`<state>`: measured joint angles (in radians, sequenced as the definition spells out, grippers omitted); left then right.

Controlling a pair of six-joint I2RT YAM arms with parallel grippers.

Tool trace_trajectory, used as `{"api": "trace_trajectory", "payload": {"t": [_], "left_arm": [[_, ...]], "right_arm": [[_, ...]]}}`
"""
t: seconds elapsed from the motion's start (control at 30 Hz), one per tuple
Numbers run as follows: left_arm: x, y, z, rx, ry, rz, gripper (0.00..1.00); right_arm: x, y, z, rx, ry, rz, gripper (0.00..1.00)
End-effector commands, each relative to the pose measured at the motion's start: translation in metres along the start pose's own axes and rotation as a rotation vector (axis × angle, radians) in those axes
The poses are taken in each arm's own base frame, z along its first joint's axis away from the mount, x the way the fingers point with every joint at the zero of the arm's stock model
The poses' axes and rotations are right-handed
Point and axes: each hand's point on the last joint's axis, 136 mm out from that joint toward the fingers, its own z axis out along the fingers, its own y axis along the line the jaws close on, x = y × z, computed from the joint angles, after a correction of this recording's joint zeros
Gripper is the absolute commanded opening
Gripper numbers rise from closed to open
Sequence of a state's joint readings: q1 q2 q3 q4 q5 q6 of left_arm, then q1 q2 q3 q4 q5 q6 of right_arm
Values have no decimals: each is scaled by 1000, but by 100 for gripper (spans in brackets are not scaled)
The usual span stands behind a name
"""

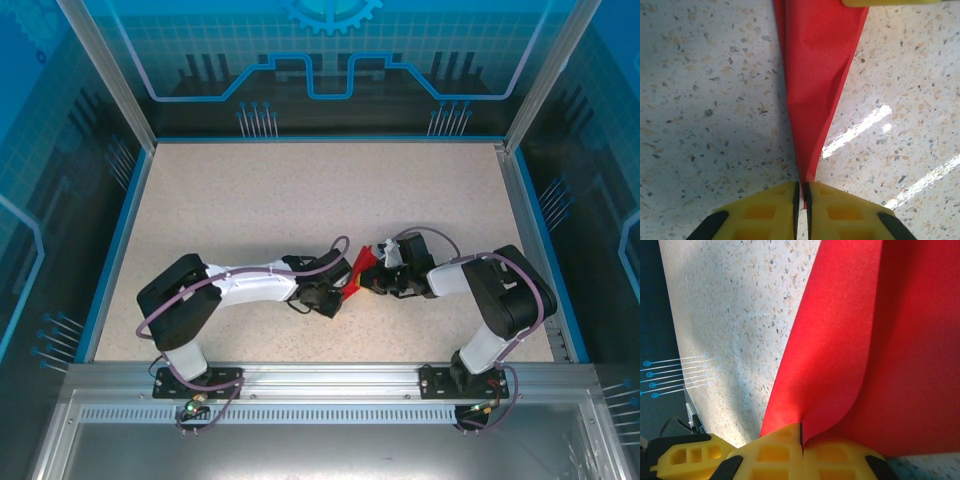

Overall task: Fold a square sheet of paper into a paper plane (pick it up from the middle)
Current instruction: Fold the wing for the fifth time at the center of the table.

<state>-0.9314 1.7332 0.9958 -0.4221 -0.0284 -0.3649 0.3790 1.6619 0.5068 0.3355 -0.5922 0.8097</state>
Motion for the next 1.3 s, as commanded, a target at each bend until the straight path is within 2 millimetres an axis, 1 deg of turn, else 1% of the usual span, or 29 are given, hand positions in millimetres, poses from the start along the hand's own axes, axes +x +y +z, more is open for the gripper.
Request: {"api": "trace_trajectory", "payload": {"t": [0.0,0.13,0.43,0.47,0.53,0.63,0.7,0.8,0.9,0.97,1.03,1.17,1.27], "left_arm": [[9,8,6,-55,36,25,11],[13,15,9,-104,49,61,7],[23,21,18,-200,79,160,3],[24,21,19,-208,83,172,3],[27,22,22,-230,93,198,3],[26,21,20,-237,87,214,8],[22,17,16,-217,63,215,11],[15,3,7,-145,24,208,18],[6,-14,-8,-27,-18,179,23],[-3,-24,-22,62,-53,142,26],[-12,-25,-34,126,-93,91,27],[-30,-12,-51,233,-165,-58,26],[-37,-5,-50,276,-187,-131,25]], "right_arm": [[0,1,1,8,13,-15,0],[-2,2,-1,9,10,-19,0],[-8,8,-4,4,-6,-41,0],[-5,4,-4,18,7,-27,0],[-6,4,-6,22,5,-30,0],[-8,4,-6,27,3,-31,0],[-7,2,-4,31,11,-29,0],[-6,0,-3,34,19,-26,0],[-6,-1,-2,38,26,-26,0],[-5,-2,-1,45,32,-28,0],[-3,-4,-1,52,35,-27,0],[-3,-4,-2,55,38,-31,0],[-3,-4,-2,53,39,-34,0]]}}
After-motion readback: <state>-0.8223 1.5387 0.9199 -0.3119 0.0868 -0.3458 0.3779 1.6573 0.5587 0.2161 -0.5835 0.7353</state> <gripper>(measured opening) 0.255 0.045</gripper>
